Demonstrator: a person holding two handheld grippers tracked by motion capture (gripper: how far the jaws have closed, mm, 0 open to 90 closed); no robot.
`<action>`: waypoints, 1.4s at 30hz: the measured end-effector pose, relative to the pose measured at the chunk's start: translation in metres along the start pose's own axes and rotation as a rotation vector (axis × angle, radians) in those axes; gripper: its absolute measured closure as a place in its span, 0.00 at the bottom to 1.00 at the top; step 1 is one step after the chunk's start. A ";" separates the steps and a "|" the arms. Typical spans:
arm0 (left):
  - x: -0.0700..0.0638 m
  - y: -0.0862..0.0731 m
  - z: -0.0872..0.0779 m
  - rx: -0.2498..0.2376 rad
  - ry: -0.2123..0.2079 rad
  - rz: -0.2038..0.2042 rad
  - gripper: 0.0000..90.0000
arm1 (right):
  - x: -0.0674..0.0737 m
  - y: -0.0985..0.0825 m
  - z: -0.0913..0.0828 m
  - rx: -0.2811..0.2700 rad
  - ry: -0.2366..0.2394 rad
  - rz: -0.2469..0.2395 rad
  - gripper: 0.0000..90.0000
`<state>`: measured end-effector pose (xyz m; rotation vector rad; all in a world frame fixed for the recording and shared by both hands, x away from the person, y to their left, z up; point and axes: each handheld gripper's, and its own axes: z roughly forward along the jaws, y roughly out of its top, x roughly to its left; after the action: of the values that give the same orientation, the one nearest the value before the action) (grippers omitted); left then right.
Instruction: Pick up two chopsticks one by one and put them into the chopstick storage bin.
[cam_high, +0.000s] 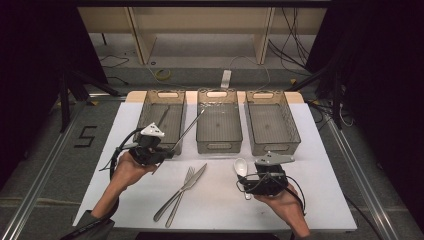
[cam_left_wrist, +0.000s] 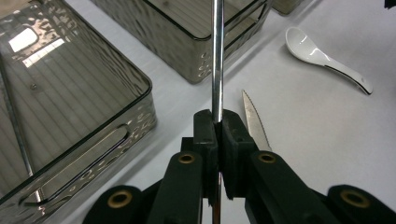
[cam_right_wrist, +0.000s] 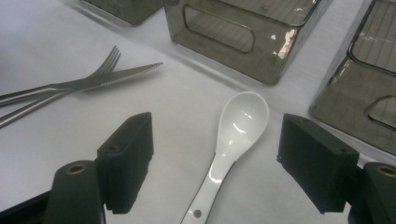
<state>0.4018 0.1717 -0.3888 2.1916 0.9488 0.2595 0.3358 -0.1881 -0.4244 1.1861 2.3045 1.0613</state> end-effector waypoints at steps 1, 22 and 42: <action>0.001 -0.001 0.000 -0.003 0.003 -0.002 0.95 | 0.000 -0.001 0.000 0.002 0.001 0.001 0.30; 0.039 -0.003 -0.014 -0.066 0.075 -0.139 0.95 | 0.006 -0.008 0.001 -0.022 0.002 0.033 0.24; 0.081 0.037 -0.001 -0.086 0.155 -0.181 0.95 | 0.011 -0.013 -0.006 -0.048 0.016 0.025 0.23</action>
<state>0.4790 0.2114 -0.3709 2.0148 1.1914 0.3807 0.3187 -0.1867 -0.4297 1.1953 2.2688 1.1329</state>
